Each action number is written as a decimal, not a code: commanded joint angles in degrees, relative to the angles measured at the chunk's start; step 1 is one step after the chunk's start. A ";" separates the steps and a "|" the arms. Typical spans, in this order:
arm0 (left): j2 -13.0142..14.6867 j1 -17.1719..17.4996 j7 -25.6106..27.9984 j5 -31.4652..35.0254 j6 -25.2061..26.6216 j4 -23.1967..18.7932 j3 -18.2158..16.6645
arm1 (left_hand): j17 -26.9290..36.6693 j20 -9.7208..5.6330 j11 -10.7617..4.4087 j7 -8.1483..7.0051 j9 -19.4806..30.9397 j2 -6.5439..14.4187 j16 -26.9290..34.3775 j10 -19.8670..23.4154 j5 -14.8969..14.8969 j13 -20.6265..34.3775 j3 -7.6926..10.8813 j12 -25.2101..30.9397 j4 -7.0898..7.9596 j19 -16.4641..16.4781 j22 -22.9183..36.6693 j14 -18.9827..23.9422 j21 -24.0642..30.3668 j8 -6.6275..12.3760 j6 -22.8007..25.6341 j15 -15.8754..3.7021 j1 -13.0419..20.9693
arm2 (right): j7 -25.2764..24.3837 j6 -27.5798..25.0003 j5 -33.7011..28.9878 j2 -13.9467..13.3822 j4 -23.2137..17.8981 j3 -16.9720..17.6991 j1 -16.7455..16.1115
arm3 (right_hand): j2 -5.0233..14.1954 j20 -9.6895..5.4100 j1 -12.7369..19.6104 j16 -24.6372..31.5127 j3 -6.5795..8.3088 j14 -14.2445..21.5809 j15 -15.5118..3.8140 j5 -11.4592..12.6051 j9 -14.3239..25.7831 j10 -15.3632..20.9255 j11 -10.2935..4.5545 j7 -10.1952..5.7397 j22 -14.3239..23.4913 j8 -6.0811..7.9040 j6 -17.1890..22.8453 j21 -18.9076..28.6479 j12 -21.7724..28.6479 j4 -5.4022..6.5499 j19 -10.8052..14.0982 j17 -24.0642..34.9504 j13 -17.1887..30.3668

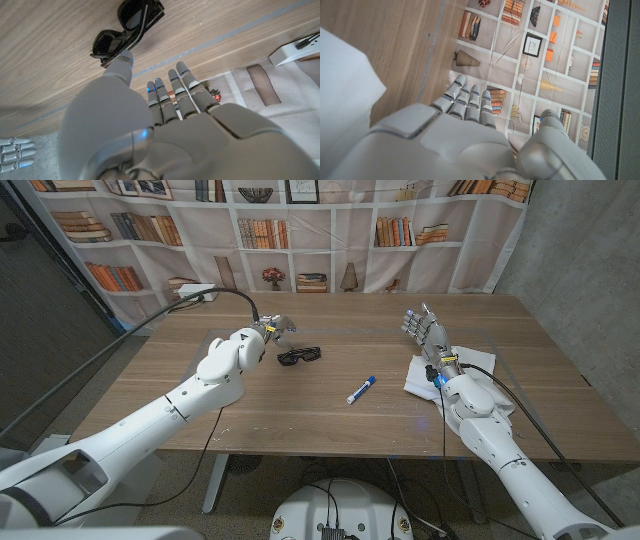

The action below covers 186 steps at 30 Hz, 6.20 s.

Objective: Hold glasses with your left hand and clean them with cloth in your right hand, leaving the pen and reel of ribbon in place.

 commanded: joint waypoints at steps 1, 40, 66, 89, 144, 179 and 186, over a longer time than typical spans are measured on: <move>-2.57 -2.79 -1.79 -1.24 -0.55 4.35 1.90 | 0.08 -0.34 -0.17 -0.43 0.22 0.38 0.34 1.28 -0.07 0.27 -0.01 0.53 0.38 1.00 0.09 0.88 0.57 0.45 1.32 -4.42 0.38 | -0.04 -1.05 0.13 -0.15 -0.60 0.14 -0.33 | 0.21 -1.06 0.21 -0.14 0.11 0.44 0.08 -0.27 0.26 0.37 0.09 -0.21 0.23 -0.01 0.55 -0.33 -0.08 -0.40 0.36 0.16 0.07; -5.20 -3.68 -0.73 2.25 1.12 8.55 5.24 | 0.15 -2.04 -1.08 -1.36 0.08 1.70 1.63 9.34 -0.62 0.25 0.70 1.96 0.63 5.37 0.37 8.27 2.94 2.90 10.96 -6.85 2.79 | 0.70 -0.54 0.43 1.13 1.08 -0.28 0.21 | 0.32 -0.89 0.15 -0.09 -0.12 0.84 0.17 -0.42 0.29 0.94 0.08 -0.58 0.27 -0.07 0.73 -1.27 -0.04 -0.52 0.73 0.19 0.09; -6.08 -1.67 0.72 5.44 5.50 6.77 5.31 | -0.37 -2.82 -1.84 -0.86 -0.18 2.11 2.32 16.60 -0.73 0.22 1.27 2.73 0.58 9.48 0.29 15.77 5.43 4.17 18.88 -8.36 4.20 | 1.52 -1.51 1.17 1.41 1.42 -0.27 0.10 | 0.38 -0.55 0.10 -0.38 -0.30 0.25 0.33 -0.46 0.31 1.08 -0.05 -0.86 0.29 -0.14 0.74 -2.06 -0.11 -0.61 0.60 0.20 0.10; -6.85 -2.29 0.56 4.77 4.72 8.71 5.69 | -0.44 -2.78 -1.95 -0.98 -0.22 2.76 1.55 17.08 -0.79 0.24 1.65 2.00 0.88 9.63 0.22 16.30 5.86 3.50 19.24 -8.18 4.53 | 2.97 -1.77 1.96 1.86 1.73 -0.03 0.41 | 0.37 -0.47 -0.02 -0.31 -0.50 0.42 0.41 -0.50 0.32 1.20 -0.10 -0.96 0.32 -0.16 0.80 -2.62 -0.15 -0.66 0.87 0.20 0.11; -8.87 10.47 27.34 -30.03 -25.95 7.92 -13.17 | -0.91 -4.21 -1.78 1.09 1.15 4.72 1.27 30.26 -0.61 2.73 4.56 3.20 1.10 23.27 -0.93 33.95 12.21 4.05 28.92 -9.49 7.31 | -2.08 -0.41 -0.33 0.99 -2.27 0.84 -3.25 | 0.65 -0.41 0.11 -0.38 -0.70 0.36 0.37 -0.48 0.33 1.16 -0.29 -0.90 0.36 -0.21 0.84 -3.88 -0.34 -0.91 1.41 0.16 0.13; -17.05 6.07 15.47 -60.86 -54.33 29.13 -13.41 | 0.11 -3.85 -1.88 1.50 3.16 5.07 1.20 30.80 -0.83 5.15 5.02 3.70 1.51 22.79 -0.92 34.63 11.81 5.22 29.67 -9.25 7.11 | -2.86 0.52 1.15 -3.19 -8.34 2.33 -7.72 | 0.90 -0.64 0.44 -0.38 -0.72 0.49 0.23 -0.48 0.33 1.45 -0.22 -0.75 0.38 -0.19 0.94 -4.65 -0.31 -1.19 1.91 0.12 0.13; -20.06 6.10 8.61 -69.61 -56.93 31.88 -13.76 | 0.32 -3.76 -1.63 1.43 3.62 5.14 1.06 30.77 -0.86 5.70 5.12 3.72 1.57 22.57 -0.88 34.25 11.71 5.38 29.51 -9.23 7.07 | -2.62 2.30 0.30 -5.32 -10.69 4.08 -9.72 | 0.94 -0.68 0.53 -0.35 -0.73 0.59 0.24 -0.49 0.33 1.43 -0.46 -0.75 0.39 -0.16 1.03 -4.78 -0.34 -1.25 2.05 0.11 0.13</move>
